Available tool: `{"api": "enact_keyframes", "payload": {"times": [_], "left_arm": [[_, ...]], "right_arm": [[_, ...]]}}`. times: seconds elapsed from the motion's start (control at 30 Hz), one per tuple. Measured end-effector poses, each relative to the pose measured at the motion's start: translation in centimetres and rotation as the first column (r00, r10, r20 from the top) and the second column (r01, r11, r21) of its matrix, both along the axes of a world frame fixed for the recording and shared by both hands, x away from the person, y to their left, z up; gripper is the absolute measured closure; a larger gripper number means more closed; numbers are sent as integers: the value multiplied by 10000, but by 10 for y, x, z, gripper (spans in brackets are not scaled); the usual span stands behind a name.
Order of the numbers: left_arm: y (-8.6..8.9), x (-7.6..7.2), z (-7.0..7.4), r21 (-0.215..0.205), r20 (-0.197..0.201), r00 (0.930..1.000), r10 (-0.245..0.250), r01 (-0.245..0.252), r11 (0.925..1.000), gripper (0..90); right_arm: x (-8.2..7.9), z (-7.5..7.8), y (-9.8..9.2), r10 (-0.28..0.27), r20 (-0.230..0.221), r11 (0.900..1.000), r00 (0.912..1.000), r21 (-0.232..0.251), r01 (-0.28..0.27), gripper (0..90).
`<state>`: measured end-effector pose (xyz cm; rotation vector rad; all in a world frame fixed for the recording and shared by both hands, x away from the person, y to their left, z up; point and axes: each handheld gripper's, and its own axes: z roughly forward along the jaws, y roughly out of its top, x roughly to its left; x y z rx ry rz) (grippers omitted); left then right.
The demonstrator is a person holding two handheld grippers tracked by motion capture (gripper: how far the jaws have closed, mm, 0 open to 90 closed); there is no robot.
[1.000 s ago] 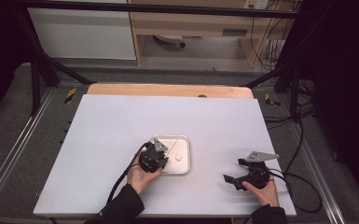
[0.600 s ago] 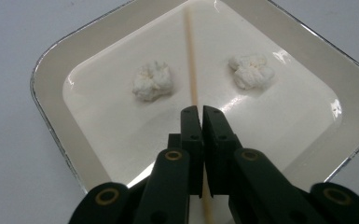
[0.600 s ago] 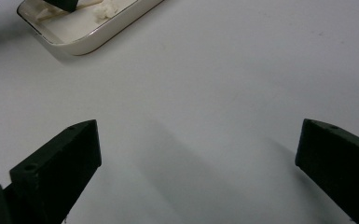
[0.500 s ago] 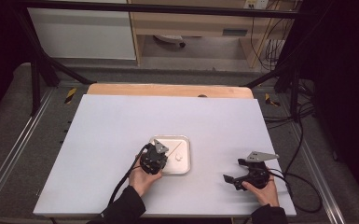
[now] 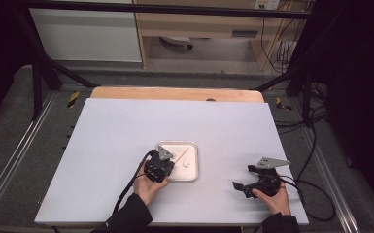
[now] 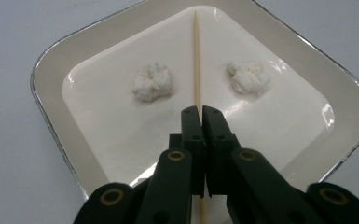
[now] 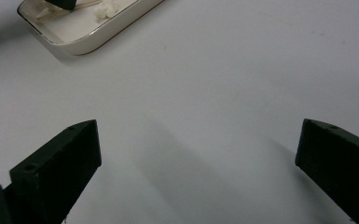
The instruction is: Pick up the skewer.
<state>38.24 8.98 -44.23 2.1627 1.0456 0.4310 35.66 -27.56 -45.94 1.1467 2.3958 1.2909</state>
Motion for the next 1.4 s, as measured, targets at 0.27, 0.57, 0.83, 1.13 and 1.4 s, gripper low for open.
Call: {"api": "enact_keyframes", "payload": {"times": [0.27,0.57,0.83,1.13,1.4], "left_arm": [[6,-2,7,-355,147,9998,-113,118,9993,885],[16,-5,17,-455,286,9983,-509,521,9976,885],[25,-8,24,-470,329,9957,-862,877,9950,885],[34,-12,30,-406,152,9903,-1385,1390,9895,885],[36,-20,34,-321,134,9776,-2099,2103,9771,885]], "right_arm": [[0,0,0,12,13,10000,10000,-22,-12,6],[0,2,3,67,89,9999,9999,-101,-66,6],[0,7,10,96,337,9996,9994,-277,-87,6],[1,14,27,208,631,9974,9978,-705,-164,6],[-3,25,42,698,1145,9921,9910,-1118,-570,9]]}}
